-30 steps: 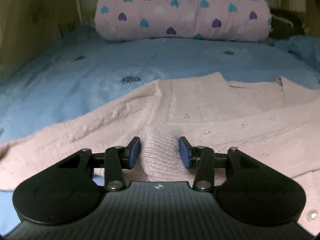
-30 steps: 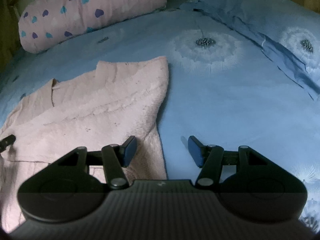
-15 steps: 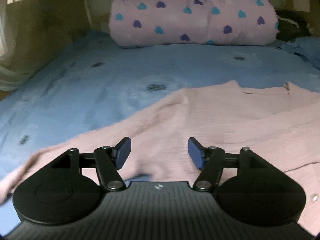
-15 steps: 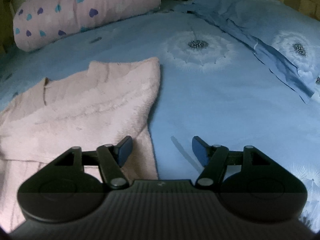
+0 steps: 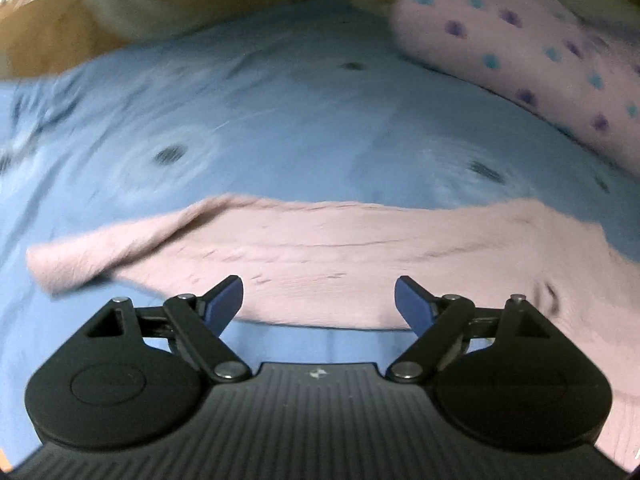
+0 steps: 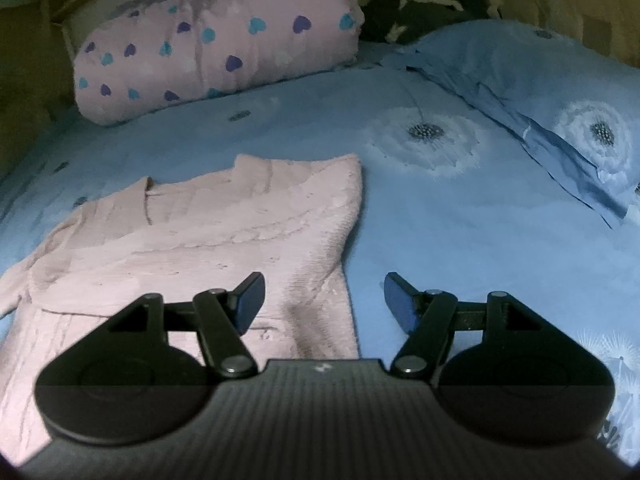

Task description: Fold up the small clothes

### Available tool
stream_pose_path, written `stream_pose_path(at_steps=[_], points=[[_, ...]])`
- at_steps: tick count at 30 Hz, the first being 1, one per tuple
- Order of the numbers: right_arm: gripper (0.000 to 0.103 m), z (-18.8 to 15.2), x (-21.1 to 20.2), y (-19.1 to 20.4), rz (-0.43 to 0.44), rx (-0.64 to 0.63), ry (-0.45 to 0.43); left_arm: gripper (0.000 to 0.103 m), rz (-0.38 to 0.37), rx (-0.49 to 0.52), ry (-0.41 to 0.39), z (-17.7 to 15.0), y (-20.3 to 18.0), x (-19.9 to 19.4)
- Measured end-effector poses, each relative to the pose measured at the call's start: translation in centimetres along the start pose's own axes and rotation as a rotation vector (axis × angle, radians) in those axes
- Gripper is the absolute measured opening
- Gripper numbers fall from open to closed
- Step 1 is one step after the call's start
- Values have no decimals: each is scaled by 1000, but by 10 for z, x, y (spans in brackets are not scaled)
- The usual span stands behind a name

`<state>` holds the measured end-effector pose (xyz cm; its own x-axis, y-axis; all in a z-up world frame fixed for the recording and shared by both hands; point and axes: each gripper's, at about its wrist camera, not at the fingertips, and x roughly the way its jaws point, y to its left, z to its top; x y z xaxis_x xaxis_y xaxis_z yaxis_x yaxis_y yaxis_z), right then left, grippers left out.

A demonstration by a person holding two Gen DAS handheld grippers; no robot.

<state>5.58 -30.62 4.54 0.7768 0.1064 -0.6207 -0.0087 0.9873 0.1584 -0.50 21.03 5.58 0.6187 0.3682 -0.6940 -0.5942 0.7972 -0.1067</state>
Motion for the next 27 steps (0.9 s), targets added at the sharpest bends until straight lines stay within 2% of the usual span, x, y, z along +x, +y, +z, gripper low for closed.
stream_pose_path(at_steps=[4, 7, 16, 17, 18, 19, 21, 23, 27], points=[[68, 0, 2, 3, -2, -4, -3, 87, -39, -178, 66, -2, 31, 16], [68, -1, 2, 5, -1, -4, -1, 87, -49, -255, 85, -5, 41, 28], [68, -2, 3, 8, 0, -15, -7, 88, -67, -237, 5, 5, 29, 52], [68, -2, 3, 8, 0, -15, -9, 78, -53, -203, -4, 6, 24, 55], [68, -2, 3, 8, 0, -15, -10, 59, -14, -147, -12, 7, 18, 57], [68, -1, 3, 9, 1, -12, -10, 51, 18, -97, -19, 8, 12, 60], [68, -1, 3, 8, 14, -9, -6, 26, 2, -79, -37, 8, 9, 59], [68, -1, 3, 9, 34, -8, -3, 19, -29, -109, -46, 10, 12, 54], [68, 0, 4, 12, 44, -20, -2, 17, -84, -118, -132, 19, 15, 32]])
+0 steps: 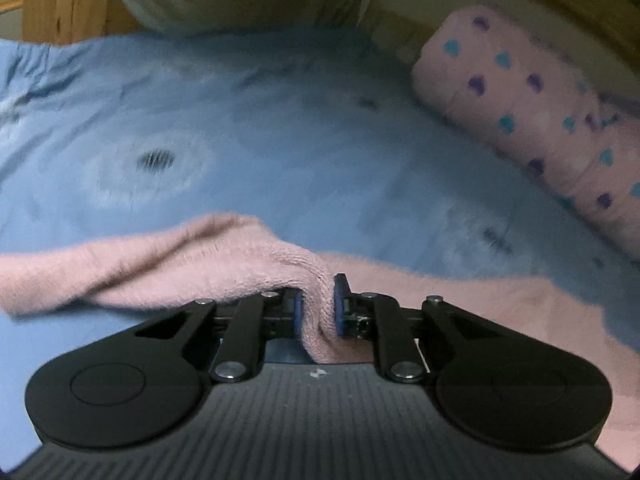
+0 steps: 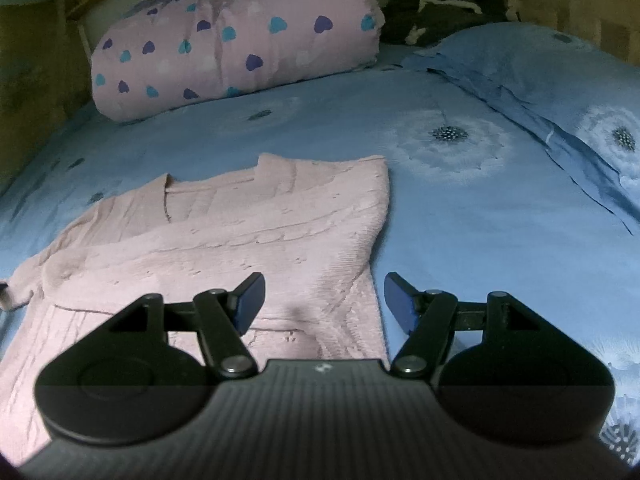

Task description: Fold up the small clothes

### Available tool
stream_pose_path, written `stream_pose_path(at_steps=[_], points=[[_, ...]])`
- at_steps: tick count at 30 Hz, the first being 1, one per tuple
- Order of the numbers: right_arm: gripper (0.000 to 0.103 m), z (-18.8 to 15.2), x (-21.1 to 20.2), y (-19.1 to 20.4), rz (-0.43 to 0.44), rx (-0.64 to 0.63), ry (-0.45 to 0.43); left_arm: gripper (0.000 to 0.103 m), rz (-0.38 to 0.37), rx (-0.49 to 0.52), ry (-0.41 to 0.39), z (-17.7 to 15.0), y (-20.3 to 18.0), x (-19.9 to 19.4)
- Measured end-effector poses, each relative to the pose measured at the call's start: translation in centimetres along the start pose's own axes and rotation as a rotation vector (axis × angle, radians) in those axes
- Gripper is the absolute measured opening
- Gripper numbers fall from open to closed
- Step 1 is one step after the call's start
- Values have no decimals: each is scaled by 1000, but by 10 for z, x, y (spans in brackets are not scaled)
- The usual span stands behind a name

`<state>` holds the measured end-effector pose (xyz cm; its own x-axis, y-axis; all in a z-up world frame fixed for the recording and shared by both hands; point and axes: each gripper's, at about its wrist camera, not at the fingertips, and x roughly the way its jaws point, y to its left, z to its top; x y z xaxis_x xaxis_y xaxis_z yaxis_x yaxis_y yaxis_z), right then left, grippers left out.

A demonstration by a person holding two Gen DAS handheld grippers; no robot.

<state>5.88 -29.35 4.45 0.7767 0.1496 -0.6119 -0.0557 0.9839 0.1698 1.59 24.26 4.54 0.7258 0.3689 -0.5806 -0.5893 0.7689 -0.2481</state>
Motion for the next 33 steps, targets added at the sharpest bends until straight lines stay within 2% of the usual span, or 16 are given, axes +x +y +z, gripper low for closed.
stream_pose_path(at_steps=[5, 10, 15, 19, 24, 27, 33], points=[[68, -1, -2, 4, 19, -16, -11, 17, -96, 66, -103, 17, -23, -36], [68, 0, -1, 4, 13, -13, 1, 17, -232, 166, -192, 27, -67, -74], [68, 0, -3, 1, 14, 6, -5, 17, -371, 254, -218, 21, -115, -103], [68, 1, -5, -2, 20, 18, -10, 17, -452, 346, -196, -3, -159, -117], [68, 3, -8, -4, 25, 34, -20, 17, -516, 438, -123, -50, -204, -113], [68, 3, -9, -6, 27, 42, -23, 17, -529, 491, -72, -79, -222, -102], [68, 4, -10, -6, 28, 49, -21, 19, -513, 540, 96, -128, -236, -70]])
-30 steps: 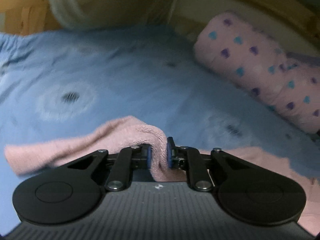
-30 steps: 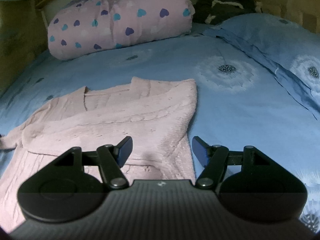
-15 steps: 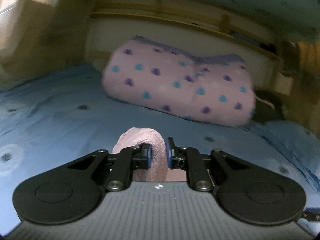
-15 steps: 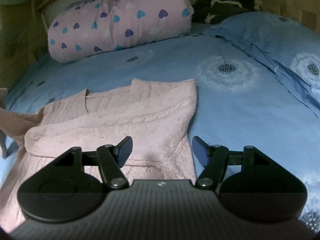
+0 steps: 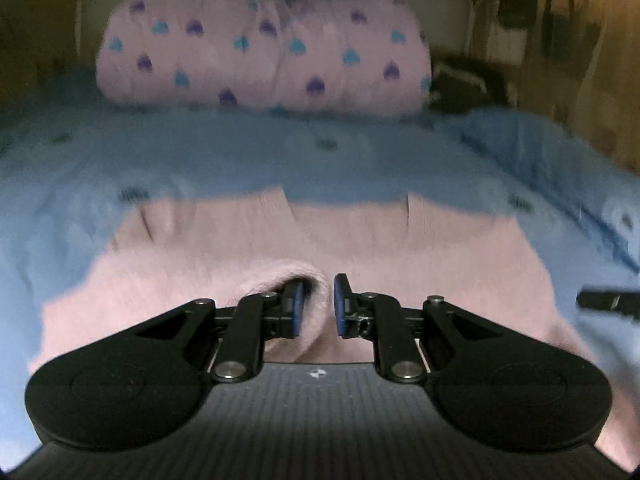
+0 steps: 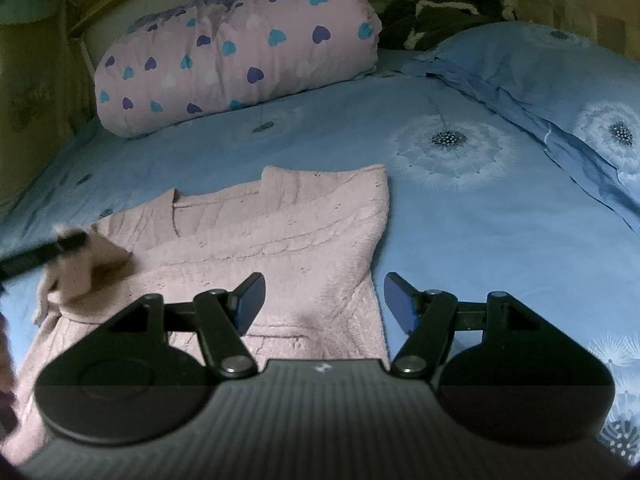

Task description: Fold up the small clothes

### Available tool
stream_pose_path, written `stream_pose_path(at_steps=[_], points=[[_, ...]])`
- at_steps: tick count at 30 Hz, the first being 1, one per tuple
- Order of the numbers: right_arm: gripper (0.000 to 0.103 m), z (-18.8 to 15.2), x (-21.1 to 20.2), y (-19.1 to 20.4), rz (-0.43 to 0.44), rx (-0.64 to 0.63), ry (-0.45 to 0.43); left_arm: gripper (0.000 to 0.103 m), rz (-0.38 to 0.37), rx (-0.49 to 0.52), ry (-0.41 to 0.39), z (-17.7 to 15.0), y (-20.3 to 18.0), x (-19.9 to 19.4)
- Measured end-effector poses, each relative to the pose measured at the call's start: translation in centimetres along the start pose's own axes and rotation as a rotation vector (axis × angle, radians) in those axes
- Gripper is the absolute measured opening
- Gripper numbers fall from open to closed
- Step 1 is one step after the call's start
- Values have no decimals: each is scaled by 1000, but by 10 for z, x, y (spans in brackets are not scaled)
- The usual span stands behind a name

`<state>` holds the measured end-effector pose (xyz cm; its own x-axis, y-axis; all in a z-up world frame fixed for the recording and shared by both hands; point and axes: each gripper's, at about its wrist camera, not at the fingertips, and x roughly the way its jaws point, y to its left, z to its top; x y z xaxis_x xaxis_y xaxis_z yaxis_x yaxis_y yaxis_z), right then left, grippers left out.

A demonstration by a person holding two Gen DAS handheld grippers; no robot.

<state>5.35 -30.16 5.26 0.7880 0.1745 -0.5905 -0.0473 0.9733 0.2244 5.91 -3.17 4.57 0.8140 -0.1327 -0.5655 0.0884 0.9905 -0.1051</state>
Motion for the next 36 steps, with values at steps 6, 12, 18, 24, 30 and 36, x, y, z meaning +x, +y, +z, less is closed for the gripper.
stream_pose_path(at_steps=[6, 12, 18, 24, 30, 36], points=[[68, 0, 0, 2, 8, -11, 8, 54, -32, -38, 80, -20, 10, 15], [68, -2, 3, 8, 9, -30, 21, 80, -18, 10, 66, -13, 17, -19], [68, -6, 3, 18, 31, -66, 22, 81, 110, -16, 68, -4, 51, -52], [68, -8, 7, 39, 137, 20, 78, 82, 232, -93, 70, 3, 109, -73], [68, -10, 2, 95, 198, -86, 120, 82, 338, -195, 86, 7, 171, -77], [68, -17, 15, 166, 268, -194, 135, 82, 314, -299, 82, 5, 209, -84]])
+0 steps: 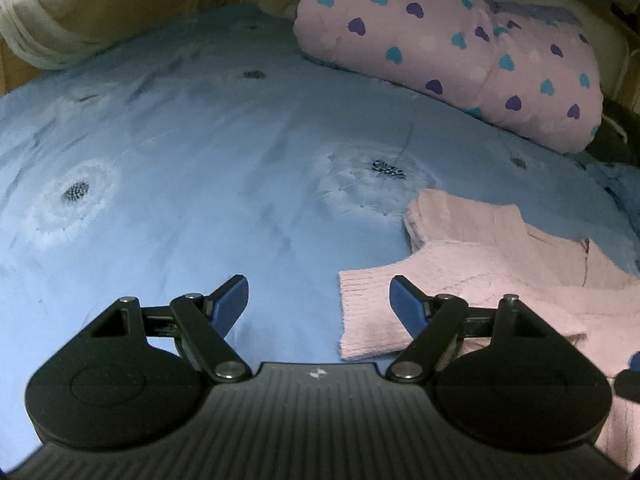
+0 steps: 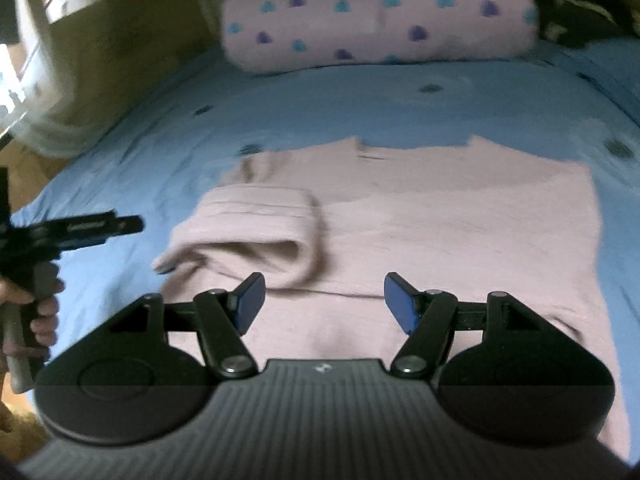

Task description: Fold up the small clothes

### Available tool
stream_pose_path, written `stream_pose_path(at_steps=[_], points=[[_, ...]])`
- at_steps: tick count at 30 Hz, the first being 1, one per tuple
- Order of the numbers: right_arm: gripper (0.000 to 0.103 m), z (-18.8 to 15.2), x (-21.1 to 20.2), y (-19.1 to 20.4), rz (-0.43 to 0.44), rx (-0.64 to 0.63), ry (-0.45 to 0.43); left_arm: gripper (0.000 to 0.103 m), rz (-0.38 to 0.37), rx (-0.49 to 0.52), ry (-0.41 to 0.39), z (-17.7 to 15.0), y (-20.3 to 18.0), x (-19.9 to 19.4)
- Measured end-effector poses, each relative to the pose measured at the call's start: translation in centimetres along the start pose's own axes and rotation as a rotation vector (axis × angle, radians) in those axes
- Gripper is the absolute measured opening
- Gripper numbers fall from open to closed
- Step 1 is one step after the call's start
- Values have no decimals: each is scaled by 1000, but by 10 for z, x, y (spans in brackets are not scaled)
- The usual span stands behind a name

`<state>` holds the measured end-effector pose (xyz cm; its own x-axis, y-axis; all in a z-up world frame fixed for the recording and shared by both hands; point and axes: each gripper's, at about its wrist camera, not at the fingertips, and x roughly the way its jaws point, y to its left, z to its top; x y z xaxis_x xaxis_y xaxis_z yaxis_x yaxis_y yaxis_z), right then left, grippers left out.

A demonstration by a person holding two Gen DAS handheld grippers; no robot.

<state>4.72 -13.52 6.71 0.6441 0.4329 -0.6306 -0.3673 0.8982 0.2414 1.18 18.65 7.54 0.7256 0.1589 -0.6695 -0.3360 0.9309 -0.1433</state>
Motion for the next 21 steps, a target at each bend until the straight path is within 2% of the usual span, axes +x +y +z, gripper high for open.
stream_pose_path(at_steps=[5, 11, 17, 21], points=[[68, 6, 30, 54, 49, -120, 4, 82, 10, 1, -2, 1, 14, 5], [68, 12, 64, 120, 17, -337, 0, 82, -9, -79, 23, 7, 36, 4], [68, 17, 93, 155, 117, -432, 37, 82, -6, -109, 8, 11, 45, -7], [68, 14, 113, 172, 149, -480, 59, 82, 6, -114, 8, 12, 47, -9]])
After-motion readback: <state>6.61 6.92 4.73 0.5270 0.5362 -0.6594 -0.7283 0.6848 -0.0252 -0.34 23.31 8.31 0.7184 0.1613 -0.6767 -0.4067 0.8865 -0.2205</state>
